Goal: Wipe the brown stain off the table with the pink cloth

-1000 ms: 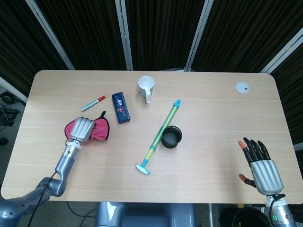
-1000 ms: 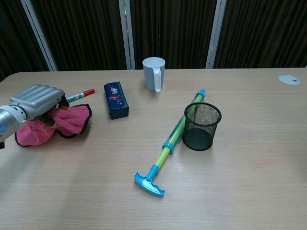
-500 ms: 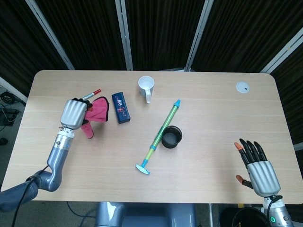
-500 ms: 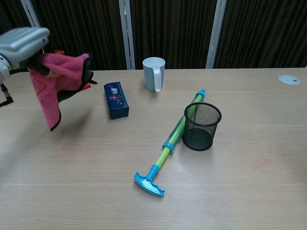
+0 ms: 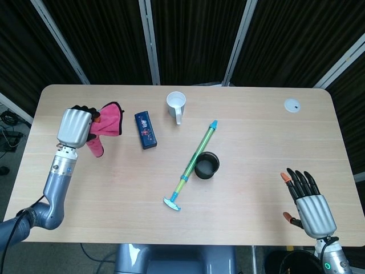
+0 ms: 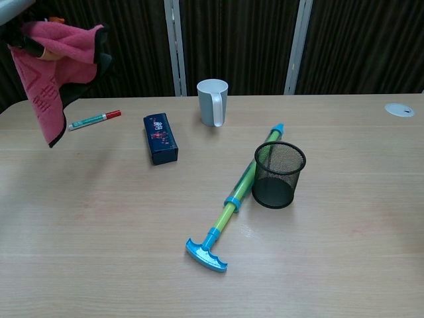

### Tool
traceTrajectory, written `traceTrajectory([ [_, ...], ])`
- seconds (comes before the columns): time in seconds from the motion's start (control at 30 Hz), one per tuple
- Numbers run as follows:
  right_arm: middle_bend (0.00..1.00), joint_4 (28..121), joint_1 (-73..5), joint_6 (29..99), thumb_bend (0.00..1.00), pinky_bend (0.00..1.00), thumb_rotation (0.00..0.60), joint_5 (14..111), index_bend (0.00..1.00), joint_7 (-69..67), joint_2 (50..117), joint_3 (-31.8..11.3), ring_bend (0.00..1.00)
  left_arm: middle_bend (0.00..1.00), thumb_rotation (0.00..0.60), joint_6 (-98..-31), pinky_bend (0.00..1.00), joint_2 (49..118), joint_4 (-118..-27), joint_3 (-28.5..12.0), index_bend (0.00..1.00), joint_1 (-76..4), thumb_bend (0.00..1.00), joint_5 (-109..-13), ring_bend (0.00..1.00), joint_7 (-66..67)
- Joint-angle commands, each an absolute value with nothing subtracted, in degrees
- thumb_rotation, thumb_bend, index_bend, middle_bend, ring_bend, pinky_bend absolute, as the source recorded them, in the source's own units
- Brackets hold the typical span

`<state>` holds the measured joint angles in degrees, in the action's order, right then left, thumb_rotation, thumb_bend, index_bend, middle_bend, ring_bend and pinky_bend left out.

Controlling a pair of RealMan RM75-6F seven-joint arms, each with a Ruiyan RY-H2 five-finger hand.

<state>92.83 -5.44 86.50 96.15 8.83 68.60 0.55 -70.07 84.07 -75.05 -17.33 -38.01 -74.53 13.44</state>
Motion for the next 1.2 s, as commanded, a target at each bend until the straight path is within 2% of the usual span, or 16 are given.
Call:
traceTrajectory([
  [0.03,0.00,92.9,-5.5,86.5,0.00,0.00,0.600,96.3,0.00,8.8,68.6,0.6,0.00,0.63,0.600,-70.2,0.56,84.5,-74.6,-16.1,0.89,-37.7,0.45,-75.4,0.56,13.7],
  [0.1,0.00,92.9,-5.4,86.6,0.00,0.00,0.600,96.3,0.00,8.8,68.6,0.6,0.00,0.60,0.600,-70.1,0.55,85.0,-73.7,-14.6,0.88,-37.2,0.44,-75.9,0.54,14.4],
  [0.13,0.00,92.9,-5.4,86.6,0.00,0.00,0.600,96.3,0.00,8.7,68.5,0.6,0.00,0.55,0.600,-70.0,0.52,85.2,-73.3,-14.3,0.85,-37.0,0.42,-75.8,0.51,14.6],
  [0.2,0.00,92.9,-5.4,86.5,0.00,0.00,0.600,96.2,0.00,8.7,68.5,0.6,0.00,0.40,0.600,-69.2,0.39,85.1,-73.3,-13.7,0.72,-36.7,0.35,-75.2,0.36,14.8],
  [0.27,0.00,92.9,-5.4,86.5,0.00,0.00,0.600,96.3,0.00,8.8,68.6,0.6,0.00,0.14,0.600,-67.8,0.19,84.3,-74.4,-13.3,0.46,-36.2,0.18,-73.5,0.11,15.7],
  [0.33,0.00,92.9,-5.4,86.4,0.00,0.00,0.600,96.3,0.00,8.9,68.7,0.7,0.00,0.01,0.600,-67.4,0.06,83.4,-75.8,-13.1,0.25,-35.7,0.07,-72.8,0.01,15.3],
  [0.43,0.00,92.8,-5.5,86.1,0.00,0.00,0.600,96.2,0.00,9.1,68.8,0.7,0.00,0.00,0.600,-67.9,0.00,82.2,-77.4,-12.4,0.13,-34.6,0.02,-73.0,0.00,14.3],
  [0.57,0.00,92.8,-5.5,85.9,0.00,0.00,0.600,96.3,0.00,9.5,68.9,0.8,0.00,0.00,0.600,-68.7,0.00,80.6,-79.7,-11.3,0.07,-32.5,0.00,-72.6,0.00,13.2],
  [0.83,0.00,93.0,-5.5,85.7,0.00,0.00,0.600,96.3,0.00,9.9,68.9,0.9,0.00,0.00,0.600,-74.3,0.00,78.1,-83.3,-8.9,0.06,-27.1,0.00,-73.5,0.00,12.3],
  [0.97,0.00,92.7,-5.6,85.4,0.00,0.00,0.600,95.9,0.00,9.8,69.0,0.8,0.00,0.00,0.600,-77.4,0.00,75.2,-88.6,-6.1,0.06,-22.6,0.00,-74.4,0.00,9.7],
  [1.2,0.00,92.2,-5.7,85.2,0.00,0.00,0.600,95.6,0.00,9.8,69.3,0.7,0.00,0.00,0.600,-83.3,0.00,73.7,-90.0,-1.4,0.00,-16.6,0.00,-78.5,0.00,9.1],
])
